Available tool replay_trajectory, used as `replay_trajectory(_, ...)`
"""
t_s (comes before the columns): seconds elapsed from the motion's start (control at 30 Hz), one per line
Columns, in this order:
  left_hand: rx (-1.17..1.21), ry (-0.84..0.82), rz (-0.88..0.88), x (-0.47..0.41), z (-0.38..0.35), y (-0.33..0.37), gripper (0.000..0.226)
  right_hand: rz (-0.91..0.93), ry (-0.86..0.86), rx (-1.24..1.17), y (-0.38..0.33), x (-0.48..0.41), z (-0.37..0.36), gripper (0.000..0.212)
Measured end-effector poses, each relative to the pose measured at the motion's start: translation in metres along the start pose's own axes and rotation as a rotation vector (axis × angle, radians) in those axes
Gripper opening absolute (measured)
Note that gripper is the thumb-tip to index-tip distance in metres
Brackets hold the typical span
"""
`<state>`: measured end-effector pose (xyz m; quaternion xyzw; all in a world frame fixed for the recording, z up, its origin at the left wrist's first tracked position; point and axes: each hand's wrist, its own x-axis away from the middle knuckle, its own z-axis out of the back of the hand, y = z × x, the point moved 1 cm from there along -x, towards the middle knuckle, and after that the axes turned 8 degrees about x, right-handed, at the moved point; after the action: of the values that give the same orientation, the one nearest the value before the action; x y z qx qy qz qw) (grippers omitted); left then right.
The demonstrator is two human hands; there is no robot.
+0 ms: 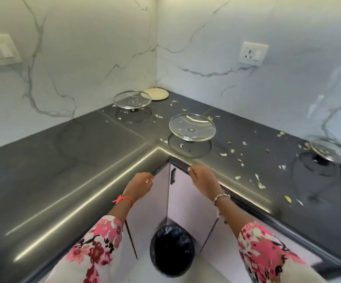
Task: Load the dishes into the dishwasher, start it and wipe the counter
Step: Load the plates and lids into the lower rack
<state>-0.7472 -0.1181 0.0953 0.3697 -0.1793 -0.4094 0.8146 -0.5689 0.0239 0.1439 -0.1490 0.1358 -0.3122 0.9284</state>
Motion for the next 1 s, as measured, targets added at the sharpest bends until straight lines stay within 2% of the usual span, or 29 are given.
replay_trajectory(0.27, 0.024, 0.089, 0.013, -0.164, 0.045, -0.025, 0.015, 0.081, 0.100, -0.006, -0.006, -0.197, 0.010, 0.034)
replay_trajectory(0.43, 0.048, 0.034, -0.009, -0.276, 0.063, -0.027, 0.019, 0.087, 0.124, 0.015, 0.000, -0.307, 0.006, 0.034)
replay_trajectory(0.57, 0.027, -0.057, 0.004, -0.357, 0.064, -0.037, 0.027, 0.035, 0.104, 0.041, 0.013, -0.386, -0.005, 0.035)
replay_trajectory(0.73, -0.028, -0.127, -0.025, -0.442, 0.052, -0.056, 0.030, -0.085, 0.110, -0.069, 0.029, -0.473, -0.029, 0.034)
replay_trajectory(0.9, -0.048, -0.037, -0.051, -0.497, 0.036, -0.070, 0.034, -0.261, 0.112, -0.373, 0.053, -0.547, -0.059, 0.033)
replay_trajectory(1.0, -0.116, 0.054, -0.012, -0.521, 0.028, -0.077, 0.043, -0.349, 0.049, -0.475, 0.070, -0.583, -0.076, 0.033)
